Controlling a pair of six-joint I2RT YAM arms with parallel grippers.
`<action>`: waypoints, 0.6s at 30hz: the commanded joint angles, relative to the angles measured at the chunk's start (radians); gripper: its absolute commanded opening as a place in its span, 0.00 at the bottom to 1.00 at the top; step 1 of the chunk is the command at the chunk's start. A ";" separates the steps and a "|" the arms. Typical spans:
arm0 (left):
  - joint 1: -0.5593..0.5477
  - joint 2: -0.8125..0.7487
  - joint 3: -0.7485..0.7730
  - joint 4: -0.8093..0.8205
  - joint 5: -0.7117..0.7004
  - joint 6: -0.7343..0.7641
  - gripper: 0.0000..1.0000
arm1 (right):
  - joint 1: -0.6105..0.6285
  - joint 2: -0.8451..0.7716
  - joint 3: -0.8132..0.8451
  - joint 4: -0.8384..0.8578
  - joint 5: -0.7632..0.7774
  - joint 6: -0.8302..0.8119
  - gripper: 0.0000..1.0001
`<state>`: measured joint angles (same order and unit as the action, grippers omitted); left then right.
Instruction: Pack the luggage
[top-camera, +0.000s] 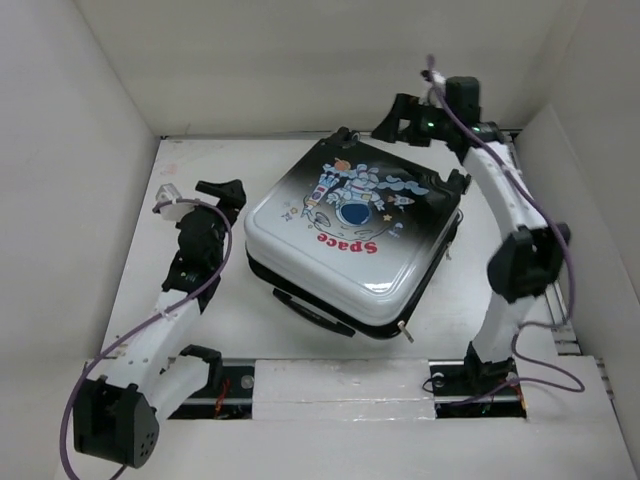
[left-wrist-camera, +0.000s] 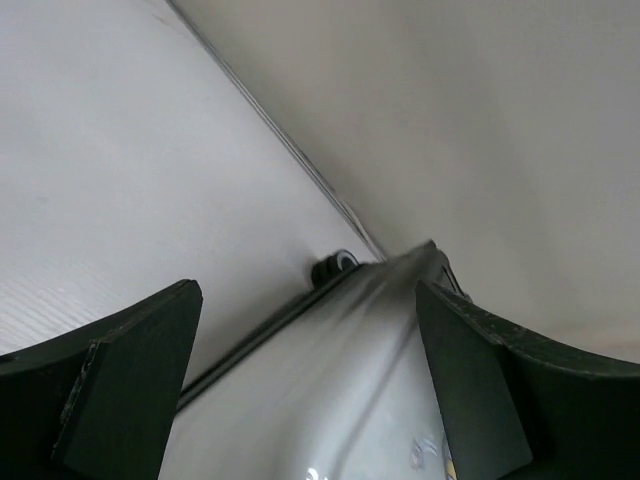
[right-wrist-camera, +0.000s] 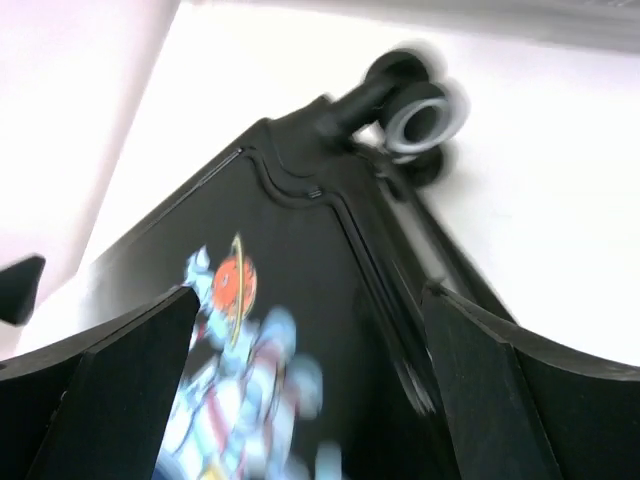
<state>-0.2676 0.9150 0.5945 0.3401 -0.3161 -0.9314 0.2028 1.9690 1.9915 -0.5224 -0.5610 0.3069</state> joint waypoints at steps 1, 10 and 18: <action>0.019 0.034 0.010 -0.033 -0.089 0.043 0.85 | -0.086 -0.322 -0.227 0.154 0.160 0.037 1.00; 0.169 0.242 0.062 -0.012 0.189 0.011 0.86 | -0.106 -1.185 -1.189 0.256 0.685 0.222 0.00; 0.169 0.334 0.048 0.069 0.354 0.000 0.83 | -0.106 -1.228 -1.402 0.338 0.528 0.248 0.00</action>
<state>-0.1009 1.2457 0.6312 0.3279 -0.0555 -0.9237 0.0967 0.6926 0.5930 -0.3088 0.0433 0.5373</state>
